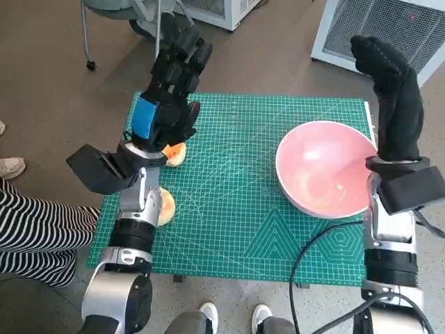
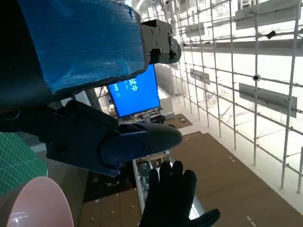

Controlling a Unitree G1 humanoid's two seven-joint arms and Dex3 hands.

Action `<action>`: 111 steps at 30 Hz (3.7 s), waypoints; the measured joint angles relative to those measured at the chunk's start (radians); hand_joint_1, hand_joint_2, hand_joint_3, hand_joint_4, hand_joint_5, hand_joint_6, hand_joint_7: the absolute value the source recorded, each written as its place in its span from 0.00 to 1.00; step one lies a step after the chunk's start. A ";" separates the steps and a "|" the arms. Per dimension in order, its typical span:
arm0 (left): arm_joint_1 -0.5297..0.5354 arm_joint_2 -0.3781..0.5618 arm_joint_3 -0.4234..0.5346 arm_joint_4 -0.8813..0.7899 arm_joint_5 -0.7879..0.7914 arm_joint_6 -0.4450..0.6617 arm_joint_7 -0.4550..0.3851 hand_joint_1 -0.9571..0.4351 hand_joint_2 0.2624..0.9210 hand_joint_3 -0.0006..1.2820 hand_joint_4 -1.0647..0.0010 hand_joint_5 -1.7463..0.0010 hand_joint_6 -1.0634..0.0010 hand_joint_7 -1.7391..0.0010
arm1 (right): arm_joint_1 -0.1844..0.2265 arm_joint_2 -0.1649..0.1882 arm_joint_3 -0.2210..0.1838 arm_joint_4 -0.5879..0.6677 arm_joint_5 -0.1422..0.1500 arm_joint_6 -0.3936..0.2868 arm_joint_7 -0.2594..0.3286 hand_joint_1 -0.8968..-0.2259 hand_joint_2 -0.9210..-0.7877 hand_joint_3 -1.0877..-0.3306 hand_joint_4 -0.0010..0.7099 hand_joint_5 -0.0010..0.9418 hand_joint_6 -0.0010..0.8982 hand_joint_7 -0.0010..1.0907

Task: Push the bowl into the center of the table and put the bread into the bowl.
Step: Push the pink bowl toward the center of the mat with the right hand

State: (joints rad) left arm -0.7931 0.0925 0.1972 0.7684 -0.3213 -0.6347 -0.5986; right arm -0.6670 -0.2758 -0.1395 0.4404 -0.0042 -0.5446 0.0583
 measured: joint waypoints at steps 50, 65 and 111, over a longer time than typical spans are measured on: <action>0.032 0.032 0.019 0.019 -0.003 -0.005 -0.010 0.20 1.00 0.33 0.98 0.89 1.00 0.79 | 0.081 -0.178 -0.203 0.284 0.004 -0.156 -0.131 0.27 0.00 0.35 0.19 0.00 0.00 0.40; 0.027 0.032 0.032 0.040 -0.010 -0.005 -0.013 0.20 1.00 0.32 0.97 0.90 1.00 0.78 | 0.021 -0.191 -0.219 0.582 0.041 -0.147 -0.151 0.32 0.00 0.28 0.19 0.00 0.00 0.36; 0.054 0.113 0.075 0.035 -0.031 -0.029 -0.040 0.20 1.00 0.31 0.90 0.96 1.00 0.78 | -0.156 0.050 -0.313 0.856 0.219 0.088 0.069 0.31 0.00 0.40 0.20 0.02 0.06 0.35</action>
State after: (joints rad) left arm -0.7393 0.2055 0.2724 0.8032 -0.3524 -0.6640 -0.6388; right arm -0.8229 -0.2260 -0.4528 1.2966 0.2143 -0.4562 0.1271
